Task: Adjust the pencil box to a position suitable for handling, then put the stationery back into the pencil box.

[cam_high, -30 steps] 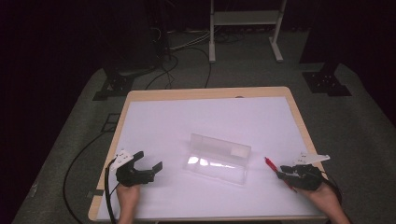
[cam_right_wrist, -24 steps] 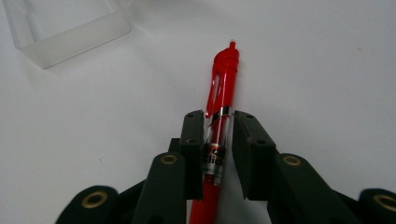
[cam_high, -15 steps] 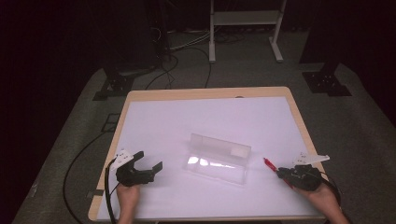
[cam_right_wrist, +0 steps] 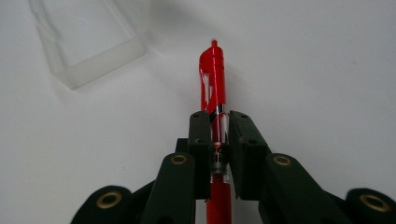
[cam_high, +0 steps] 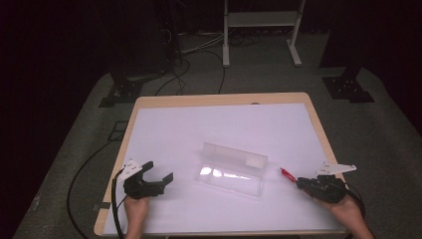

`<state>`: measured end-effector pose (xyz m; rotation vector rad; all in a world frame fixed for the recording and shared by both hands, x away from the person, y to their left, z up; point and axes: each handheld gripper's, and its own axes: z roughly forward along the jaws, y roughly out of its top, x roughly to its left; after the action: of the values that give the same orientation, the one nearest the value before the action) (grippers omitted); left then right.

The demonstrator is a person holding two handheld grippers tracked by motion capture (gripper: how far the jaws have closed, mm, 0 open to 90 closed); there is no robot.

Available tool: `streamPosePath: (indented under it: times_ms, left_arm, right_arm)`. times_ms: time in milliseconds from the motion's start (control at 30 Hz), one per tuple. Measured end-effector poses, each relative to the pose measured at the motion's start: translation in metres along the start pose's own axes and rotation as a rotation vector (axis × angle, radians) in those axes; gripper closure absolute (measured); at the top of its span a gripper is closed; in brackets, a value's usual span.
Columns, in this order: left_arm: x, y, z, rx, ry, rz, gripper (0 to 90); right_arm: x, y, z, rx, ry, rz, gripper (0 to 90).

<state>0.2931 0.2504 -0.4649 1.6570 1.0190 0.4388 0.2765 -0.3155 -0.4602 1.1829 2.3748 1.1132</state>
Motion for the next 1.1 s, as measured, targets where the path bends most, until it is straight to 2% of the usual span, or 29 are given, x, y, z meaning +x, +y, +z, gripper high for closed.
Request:
streamPosePath:
  times_ms: [233,500,567,1100]
  left_arm:
    - [0.000,0.000,0.000,0.001,0.000,0.000,0.0]
    - [0.000,0.000,0.000,0.001,-0.002,0.000,0.0]
    - [0.000,0.000,0.000,0.001,-0.002,-0.001,0.0]
    - [0.000,0.000,0.000,0.001,0.001,0.000,0.0]
  right_arm:
    - [0.006,0.010,-0.015,-0.021,0.017,-0.026,79.2]
    - [0.020,0.026,-0.028,-0.048,0.059,-0.053,79.2]
    - [0.023,0.029,-0.029,-0.045,0.058,-0.074,79.2]
    - [0.041,0.037,-0.025,-0.046,0.128,-0.107,79.2]
